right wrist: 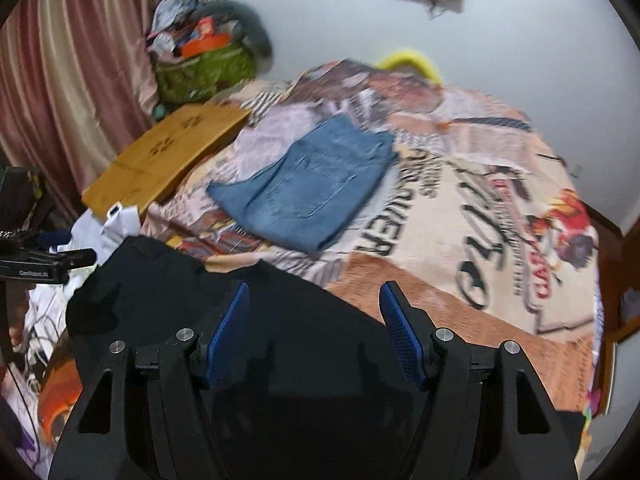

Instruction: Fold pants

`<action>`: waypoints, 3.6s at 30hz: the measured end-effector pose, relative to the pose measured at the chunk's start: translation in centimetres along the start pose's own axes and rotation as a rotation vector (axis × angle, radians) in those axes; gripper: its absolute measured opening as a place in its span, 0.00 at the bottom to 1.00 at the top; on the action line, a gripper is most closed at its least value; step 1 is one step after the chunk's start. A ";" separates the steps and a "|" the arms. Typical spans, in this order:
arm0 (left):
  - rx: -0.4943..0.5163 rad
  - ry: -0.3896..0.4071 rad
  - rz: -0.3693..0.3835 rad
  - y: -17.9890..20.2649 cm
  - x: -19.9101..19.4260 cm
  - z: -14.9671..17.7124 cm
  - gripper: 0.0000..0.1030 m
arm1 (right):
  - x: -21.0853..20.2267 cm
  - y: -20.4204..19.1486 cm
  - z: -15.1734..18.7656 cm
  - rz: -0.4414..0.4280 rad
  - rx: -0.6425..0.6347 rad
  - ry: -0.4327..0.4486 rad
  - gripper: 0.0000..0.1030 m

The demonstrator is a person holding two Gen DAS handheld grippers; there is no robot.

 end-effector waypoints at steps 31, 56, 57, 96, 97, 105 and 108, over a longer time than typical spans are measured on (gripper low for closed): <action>0.086 0.016 0.076 2.3 3.3 1.3 0.18 | 13.6 -3.9 -0.5 -0.061 -0.113 -0.284 0.04; -0.102 0.082 0.060 -2.1 -4.8 4.5 0.75 | 0.3 -2.1 -1.0 -0.018 -0.078 -0.106 0.38; -0.103 0.069 0.069 -1.8 -4.6 4.8 0.75 | -0.5 -2.0 -0.5 -0.023 -0.082 -0.095 0.40; -0.074 -0.035 -0.096 1.0 -1.0 10.1 0.35 | -2.4 1.4 11.4 -0.116 0.074 -0.216 0.55; -0.061 -0.033 -0.122 1.0 -1.4 9.8 0.44 | -2.7 1.4 11.5 -0.115 0.074 -0.214 0.55; 0.029 0.117 -0.136 2.3 -5.9 5.2 0.81 | -4.7 4.0 10.3 -0.093 0.149 -0.136 0.59; 0.043 0.137 -0.056 4.4 -5.8 3.5 0.84 | -3.9 5.4 10.8 -0.071 0.216 -0.146 0.64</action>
Point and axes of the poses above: each gripper's, at about its wrist camera, not at the fingertips, and x roughly the way its jaws point, y to its right, z to its underside, the point moved 4 cm from there along x, roughly the way its jaws point, and after that the axes turned 15 degrees about x, right-handed, at the moved point
